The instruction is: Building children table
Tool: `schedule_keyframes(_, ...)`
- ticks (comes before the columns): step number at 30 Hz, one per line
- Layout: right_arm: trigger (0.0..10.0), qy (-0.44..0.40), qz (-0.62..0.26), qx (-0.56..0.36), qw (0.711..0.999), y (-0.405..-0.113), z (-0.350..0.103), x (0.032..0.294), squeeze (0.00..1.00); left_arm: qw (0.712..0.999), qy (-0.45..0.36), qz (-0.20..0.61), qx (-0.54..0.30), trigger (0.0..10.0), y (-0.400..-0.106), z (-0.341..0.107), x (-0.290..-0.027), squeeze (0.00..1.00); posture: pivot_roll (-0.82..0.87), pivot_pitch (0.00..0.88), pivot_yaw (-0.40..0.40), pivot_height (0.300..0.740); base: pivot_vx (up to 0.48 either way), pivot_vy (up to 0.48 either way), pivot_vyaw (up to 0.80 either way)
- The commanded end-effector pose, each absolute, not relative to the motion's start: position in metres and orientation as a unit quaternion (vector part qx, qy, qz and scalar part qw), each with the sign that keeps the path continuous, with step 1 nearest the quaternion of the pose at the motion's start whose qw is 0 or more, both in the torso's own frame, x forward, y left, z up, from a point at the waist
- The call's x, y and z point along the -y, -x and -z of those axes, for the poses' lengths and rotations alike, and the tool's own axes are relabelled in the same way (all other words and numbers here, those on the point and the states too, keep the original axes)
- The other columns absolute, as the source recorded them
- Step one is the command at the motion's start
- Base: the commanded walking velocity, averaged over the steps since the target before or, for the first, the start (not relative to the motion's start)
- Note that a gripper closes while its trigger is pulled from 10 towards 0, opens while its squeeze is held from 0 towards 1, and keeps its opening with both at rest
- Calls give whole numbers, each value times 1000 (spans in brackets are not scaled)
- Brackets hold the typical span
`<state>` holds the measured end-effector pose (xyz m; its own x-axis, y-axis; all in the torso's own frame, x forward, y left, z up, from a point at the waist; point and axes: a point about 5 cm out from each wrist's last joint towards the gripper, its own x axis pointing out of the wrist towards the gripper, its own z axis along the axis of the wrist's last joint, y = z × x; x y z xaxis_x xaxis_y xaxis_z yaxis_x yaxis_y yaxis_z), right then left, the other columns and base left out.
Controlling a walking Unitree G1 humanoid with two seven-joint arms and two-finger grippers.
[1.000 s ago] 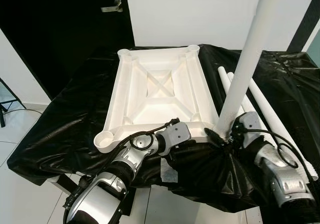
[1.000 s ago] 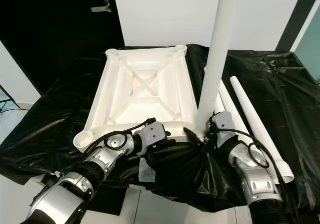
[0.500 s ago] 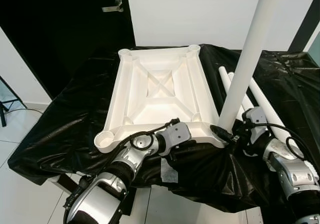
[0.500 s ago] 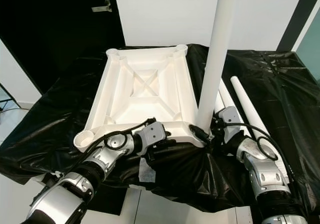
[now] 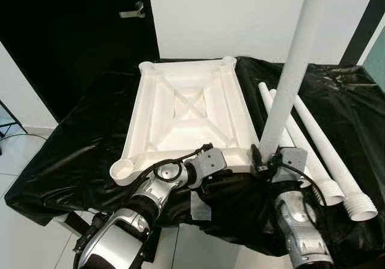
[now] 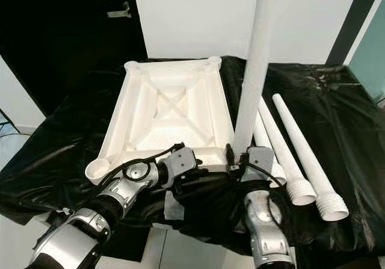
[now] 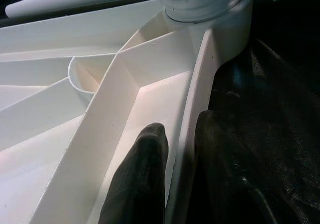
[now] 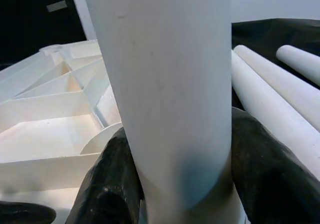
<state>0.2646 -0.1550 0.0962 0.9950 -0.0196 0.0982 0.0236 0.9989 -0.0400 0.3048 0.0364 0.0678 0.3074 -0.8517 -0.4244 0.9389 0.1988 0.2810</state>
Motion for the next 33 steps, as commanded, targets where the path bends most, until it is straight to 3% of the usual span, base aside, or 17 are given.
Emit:
schedule_keyframes(1, 0, 27, 56, 14, 998, -264, -85, 164, 0, 716, -248, 612, -227, 10000, -271, -13, -56, 0, -18, 0, 16, 740, 0, 0, 0)
schedule_keyframes(4, 784, 26, 65, 9, 998, -269, -85, 166, 0, 715, -248, 613, -226, 10000, -271, -14, -55, 0, -19, 0, 17, 740, 0, 0, 0)
schedule_keyframes(7, 784, 26, 61, 8, 998, -270, -85, 166, 0, 715, -248, 613, -226, 10000, -271, -14, -54, 0, -19, 0, 17, 740, 0, 0, 0)
schedule_keyframes(8, 9137, 33, 52, 12, 998, -271, -86, 163, 0, 715, -248, 614, -225, 10000, -271, -14, -54, 0, -20, 0, 15, 740, 0, 0, 0)
schedule_keyframes(9, 10000, 36, 40, 19, 998, -272, -87, 161, 722, 715, -247, 614, -225, 10000, -271, -14, -53, 0, -20, 0, 14, 740, 0, 0, 0)
schedule_keyframes(10, 10000, 36, 40, 19, 998, -272, -87, 161, 722, 715, -247, 614, -225, 10000, -271, -14, -53, 0, -20, 0, 14, 740, 0, 0, 0)
schedule_keyframes(11, 10000, 33, 32, 27, 999, -272, -89, 157, 1000, 715, -247, 614, -225, 10000, -271, -14, -53, 0, -20, 0, 14, 740, 0, 0, 0)
schedule_keyframes(15, 10000, 36, -13, 33, 999, -275, -91, 156, 1000, 715, -245, 614, -227, 10000, -269, -12, -53, 0, -22, 0, 12, 740, 0, 0, 0)
schedule_keyframes(16, 10000, 48, -35, 39, 997, -276, -94, 157, 490, 715, -244, 614, -228, 10000, -268, -11, -54, 0, -22, 0, 9, 740, 0, 0, 0)
schedule_keyframes(17, 10000, 57, -49, 43, 996, -277, -95, 158, 490, 715, -244, 614, -228, 10000, -268, -11, -54, 0, -22, 0, 9, 740, 0, 0, 0)
schedule_keyframes(18, 10000, 73, -64, 51, 994, -278, -99, 160, 0, 715, -244, 614, -228, 10000, -268, -11, -54, 0, -22, 0, 8, 740, 0, 0, 0)
schedule_keyframes(25, 10000, 98, -221, 43, 969, -286, -113, 166, 0, 715, -243, 616, -227, 10000, -267, -11, -52, 0, -27, 0, 8, 740, 0, 0, 0)
schedule_keyframes(29, 10000, 104, -243, 39, 964, -286, -114, 167, 0, 714, -243, 616, -227, 10000, -267, -11, -51, 0, -27, 0, 8, 740, 0, 0, 0)
schedule_keyframes(30, 4431, 105, -273, 29, 956, -286, -114, 169, 0, 714, -243, 616, -227, 10000, -267, -11, -51, 0, -24, 0, 7, 740, 0, 0, 0)
schedule_keyframes(31, 4431, 105, -273, 29, 956, -286, -114, 169, 0, 714, -243, 616, -227, 10000, -267, -11, -51, 0, -24, 0, 7, 740, 0, 0, 0)
schedule_keyframes(32, 0, 94, -308, 5, 947, -285, -111, 171, 0, 714, -244, 616, -227, 10000, -268, -11, -52, 0, -22, 0, 6, 740, 0, 0, 0)
schedule_keyframes(33, 0, 93, -337, -16, 937, -283, -108, 173, 0, 714, -245, 615, -227, 10000, -268, -12, -53, 0, -17, 0, 7, 740, 0, 0, 0)
